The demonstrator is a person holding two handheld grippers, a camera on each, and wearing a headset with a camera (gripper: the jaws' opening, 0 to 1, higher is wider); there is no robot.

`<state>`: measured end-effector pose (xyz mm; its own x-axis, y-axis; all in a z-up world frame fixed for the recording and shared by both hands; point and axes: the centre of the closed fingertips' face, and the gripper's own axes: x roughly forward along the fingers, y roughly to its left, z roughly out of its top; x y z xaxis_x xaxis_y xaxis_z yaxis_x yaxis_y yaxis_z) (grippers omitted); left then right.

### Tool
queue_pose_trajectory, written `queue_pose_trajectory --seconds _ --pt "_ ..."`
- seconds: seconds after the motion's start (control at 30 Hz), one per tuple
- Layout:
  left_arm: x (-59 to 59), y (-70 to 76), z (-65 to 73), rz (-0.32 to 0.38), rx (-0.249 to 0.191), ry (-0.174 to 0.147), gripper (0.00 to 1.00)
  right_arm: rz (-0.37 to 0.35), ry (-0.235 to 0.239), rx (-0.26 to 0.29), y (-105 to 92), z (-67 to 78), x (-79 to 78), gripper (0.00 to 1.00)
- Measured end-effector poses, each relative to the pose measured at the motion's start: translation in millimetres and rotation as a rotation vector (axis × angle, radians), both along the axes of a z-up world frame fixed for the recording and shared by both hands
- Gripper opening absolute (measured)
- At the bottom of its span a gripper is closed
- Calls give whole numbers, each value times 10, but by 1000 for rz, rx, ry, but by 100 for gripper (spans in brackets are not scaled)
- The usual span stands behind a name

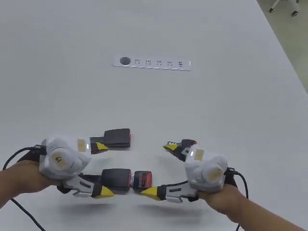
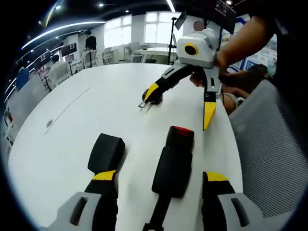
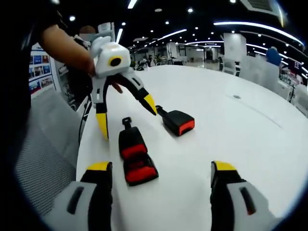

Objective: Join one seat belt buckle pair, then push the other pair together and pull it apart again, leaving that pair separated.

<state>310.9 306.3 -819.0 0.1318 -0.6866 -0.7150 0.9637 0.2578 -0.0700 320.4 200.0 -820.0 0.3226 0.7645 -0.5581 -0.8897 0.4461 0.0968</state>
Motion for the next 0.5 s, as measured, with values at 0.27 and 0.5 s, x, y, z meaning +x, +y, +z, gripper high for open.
queue_pose_trajectory --seconds 0.27,0.5 --pt "313 129 93 53 -5 -46 73 -48 -8 -64 -448 23 264 82" --pt "580 141 148 62 11 -77 73 -26 14 -125 -780 -65 419 81"
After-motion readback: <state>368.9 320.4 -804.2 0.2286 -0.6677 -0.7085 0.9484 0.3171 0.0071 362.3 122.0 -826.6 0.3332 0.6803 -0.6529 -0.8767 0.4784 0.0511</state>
